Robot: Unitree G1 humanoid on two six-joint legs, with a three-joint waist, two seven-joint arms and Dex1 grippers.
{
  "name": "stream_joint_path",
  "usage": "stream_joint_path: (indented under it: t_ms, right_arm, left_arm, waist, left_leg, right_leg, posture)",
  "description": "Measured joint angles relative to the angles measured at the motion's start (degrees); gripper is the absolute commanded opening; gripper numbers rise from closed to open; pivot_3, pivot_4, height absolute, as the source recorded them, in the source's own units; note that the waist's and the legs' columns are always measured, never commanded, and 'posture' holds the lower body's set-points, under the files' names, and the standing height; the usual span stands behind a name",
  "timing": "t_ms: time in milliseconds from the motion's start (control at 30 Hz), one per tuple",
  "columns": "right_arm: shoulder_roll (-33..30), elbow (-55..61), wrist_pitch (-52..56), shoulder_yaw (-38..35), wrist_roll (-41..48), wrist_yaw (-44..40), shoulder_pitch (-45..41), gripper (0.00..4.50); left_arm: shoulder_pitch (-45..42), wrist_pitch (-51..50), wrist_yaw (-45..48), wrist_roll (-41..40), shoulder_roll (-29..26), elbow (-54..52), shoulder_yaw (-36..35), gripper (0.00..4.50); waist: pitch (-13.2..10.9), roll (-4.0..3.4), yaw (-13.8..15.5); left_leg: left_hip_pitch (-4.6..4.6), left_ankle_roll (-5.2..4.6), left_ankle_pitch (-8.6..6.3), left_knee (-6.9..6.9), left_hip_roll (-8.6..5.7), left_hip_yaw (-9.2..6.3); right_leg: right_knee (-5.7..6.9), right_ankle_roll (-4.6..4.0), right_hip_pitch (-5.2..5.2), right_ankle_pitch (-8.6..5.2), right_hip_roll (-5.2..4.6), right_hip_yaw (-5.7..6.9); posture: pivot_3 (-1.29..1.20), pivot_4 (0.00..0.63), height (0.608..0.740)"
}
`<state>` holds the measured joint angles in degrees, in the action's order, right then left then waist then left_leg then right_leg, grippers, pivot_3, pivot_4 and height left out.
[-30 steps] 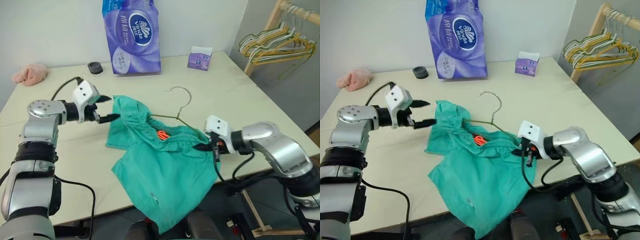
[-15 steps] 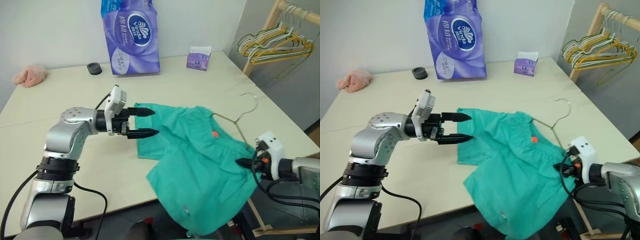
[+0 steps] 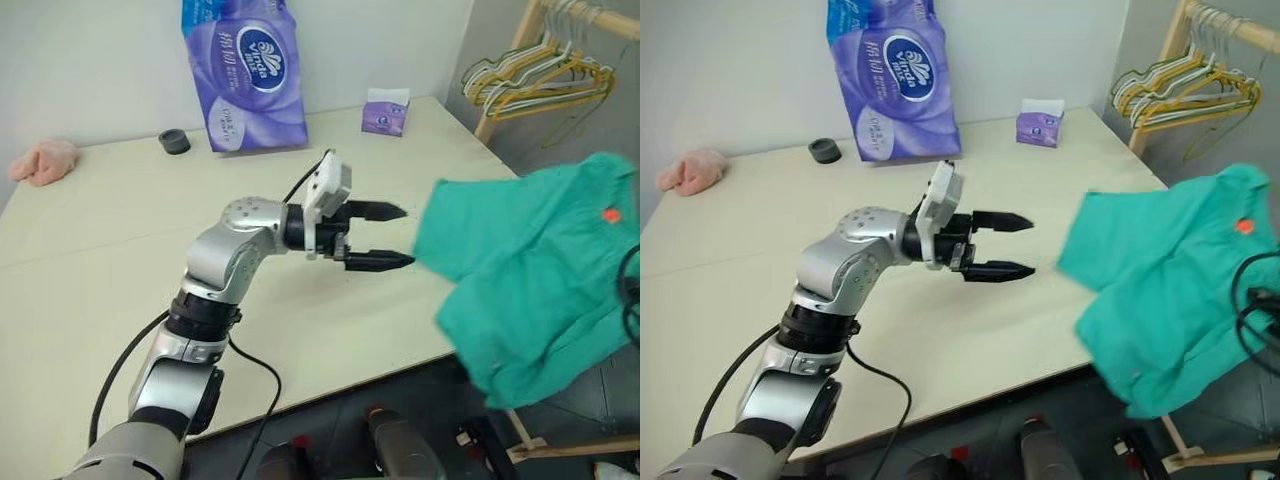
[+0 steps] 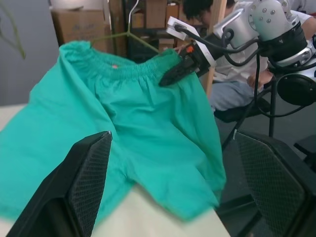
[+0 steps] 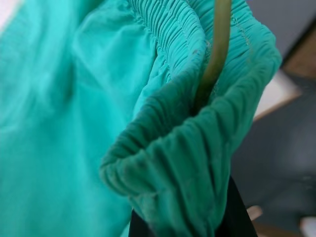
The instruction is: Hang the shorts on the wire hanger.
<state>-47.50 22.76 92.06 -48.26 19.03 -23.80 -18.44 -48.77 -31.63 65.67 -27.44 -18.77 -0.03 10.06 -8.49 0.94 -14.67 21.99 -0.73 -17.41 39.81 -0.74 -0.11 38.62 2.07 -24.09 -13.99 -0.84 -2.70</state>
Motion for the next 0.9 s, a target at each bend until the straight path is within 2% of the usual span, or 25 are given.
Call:
stream_joint_path:
  t_ms: [133,333,567,867,900]
  right_arm:
    - [-1.9,-7.7,0.0,0.2,-3.6,5.8,-12.6,0.00]
    - [-4.3,-25.8,0.0,1.6,-8.0,11.7,-27.2,0.00]
    - [-9.5,-41.7,-0.7,5.8,-8.9,12.5,-32.4,0.00]
    - [-10.0,-44.2,-0.2,6.6,-8.7,12.0,-34.2,0.00]
    - [-9.7,-44.1,-0.2,6.3,-8.7,12.1,-34.6,0.24]
  left_arm:
    - [-4.9,2.9,-2.2,1.8,4.5,3.1,1.0,4.19]
    - [-6.8,7.2,-3.9,4.2,7.0,6.0,1.0,4.19]
    - [-10.4,7.9,-5.8,4.5,9.0,6.1,0.9,4.19]
    - [-17.0,0.5,-6.4,-1.4,11.8,6.9,-1.2,4.19]
    - [-17.7,-0.1,-6.4,-1.7,12.2,7.4,-1.4,4.21]
  waist:
    - [-0.1,-0.10,-1.7]
    - [-0.8,-0.39,-3.4]
    - [-1.7,-0.42,-3.8]
    - [-2.0,-0.36,-4.4]
    - [-2.0,-0.37,-4.5]
  left_leg:
    - [0.00,-0.21,-0.13,-0.07,-0.02,0.17]
    - [-0.10,-0.28,-0.17,-0.31,-0.06,0.57]
    - [-0.33,-0.29,-0.16,-0.72,-0.35,0.91]
    - [-0.23,-0.29,-0.16,-0.77,-0.51,1.10]
    - [-0.24,-0.29,-0.16,-0.78,-0.53,1.13]
  right_leg:
    - [-0.08,0.08,0.04,-0.05,-0.02,-0.17]
    - [-0.10,0.09,0.01,-0.06,-0.03,-0.61]
    - [-0.18,0.46,0.01,-0.25,-0.24,-1.03]
    - [-0.70,0.96,0.03,-0.07,-0.40,-1.32]
    - [-0.71,1.00,0.03,-0.08,-0.41,-1.35]
  posture:
    - [-0.43,0.172,0.740]
    - [-0.41,0.194,0.740]
    - [-0.39,0.209,0.740]
    - [-0.41,0.201,0.740]
    - [-0.41,0.200,0.740]
